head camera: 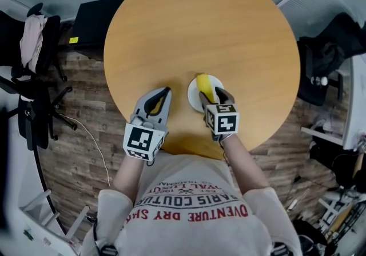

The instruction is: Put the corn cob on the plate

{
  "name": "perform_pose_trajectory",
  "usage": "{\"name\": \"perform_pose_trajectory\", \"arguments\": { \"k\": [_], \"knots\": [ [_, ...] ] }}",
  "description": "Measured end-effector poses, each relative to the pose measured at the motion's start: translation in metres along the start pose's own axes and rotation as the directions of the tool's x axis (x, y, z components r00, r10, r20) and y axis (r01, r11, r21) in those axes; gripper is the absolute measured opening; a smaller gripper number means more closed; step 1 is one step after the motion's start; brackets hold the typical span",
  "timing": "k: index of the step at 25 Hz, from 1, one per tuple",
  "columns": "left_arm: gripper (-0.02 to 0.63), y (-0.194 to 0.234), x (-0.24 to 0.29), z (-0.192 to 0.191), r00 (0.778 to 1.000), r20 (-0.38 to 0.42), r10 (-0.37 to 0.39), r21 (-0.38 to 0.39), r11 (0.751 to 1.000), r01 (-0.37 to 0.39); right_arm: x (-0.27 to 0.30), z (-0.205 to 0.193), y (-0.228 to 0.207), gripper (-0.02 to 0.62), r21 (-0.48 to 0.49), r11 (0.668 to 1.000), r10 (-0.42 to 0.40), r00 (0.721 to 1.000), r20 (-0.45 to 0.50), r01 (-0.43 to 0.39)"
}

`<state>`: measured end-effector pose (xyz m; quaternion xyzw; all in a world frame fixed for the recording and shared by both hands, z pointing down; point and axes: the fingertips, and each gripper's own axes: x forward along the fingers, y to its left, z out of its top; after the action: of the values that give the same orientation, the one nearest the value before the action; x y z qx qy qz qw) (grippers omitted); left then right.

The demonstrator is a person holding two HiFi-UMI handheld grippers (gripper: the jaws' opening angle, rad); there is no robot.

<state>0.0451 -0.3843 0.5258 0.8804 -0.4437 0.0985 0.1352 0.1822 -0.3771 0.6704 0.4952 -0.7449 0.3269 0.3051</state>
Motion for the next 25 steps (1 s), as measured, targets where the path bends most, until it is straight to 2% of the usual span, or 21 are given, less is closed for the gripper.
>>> {"name": "perform_pose_trajectory", "arguments": {
  "k": [2,3,4,5,8,11,13,18,25],
  "knots": [
    [0.034,-0.009,-0.003,0.005,1.000,0.006,0.012,-0.003,1.000,-0.012,-0.018,0.013,0.001,0.264,-0.011,1.000,0.007,0.998,0.055,-0.007],
    [0.034,-0.014,-0.005,0.007,1.000,0.011,0.014,-0.003,1.000,-0.014,-0.027,0.019,0.000,0.239,-0.019,1.000,0.006,0.997,0.083,-0.005],
    [0.034,-0.020,-0.007,0.010,1.000,0.017,0.014,-0.002,1.000,-0.014,-0.038,0.025,-0.001,0.162,-0.025,1.000,-0.002,0.994,0.112,0.005],
    [0.034,-0.026,-0.010,0.013,1.000,0.022,0.013,-0.001,1.000,-0.013,-0.048,0.031,-0.002,0.113,-0.031,0.999,-0.012,0.990,0.144,0.017],
    [0.034,-0.038,-0.018,0.020,0.999,0.033,0.020,0.012,1.000,-0.021,-0.084,0.053,-0.004,0.051,-0.048,0.998,-0.036,0.962,0.271,0.051],
    [0.034,-0.043,-0.028,0.035,0.997,0.067,0.043,0.026,0.999,-0.045,-0.127,0.079,-0.002,0.040,-0.079,0.994,-0.039,0.912,0.408,0.078],
    [0.034,-0.045,-0.034,0.048,0.993,0.095,0.064,0.033,0.997,-0.068,-0.150,0.092,0.002,0.037,-0.099,0.993,-0.011,0.883,0.469,0.065],
    [0.034,-0.065,-0.047,0.077,0.987,0.149,0.065,0.068,0.995,-0.076,-0.195,0.107,0.028,0.029,-0.170,0.984,0.147,0.812,0.565,-0.059],
    [0.034,-0.097,-0.064,0.111,0.975,0.221,0.024,0.121,0.991,-0.051,-0.252,0.119,0.037,0.029,-0.240,0.970,0.188,0.709,0.679,-0.028]
  ]
}}
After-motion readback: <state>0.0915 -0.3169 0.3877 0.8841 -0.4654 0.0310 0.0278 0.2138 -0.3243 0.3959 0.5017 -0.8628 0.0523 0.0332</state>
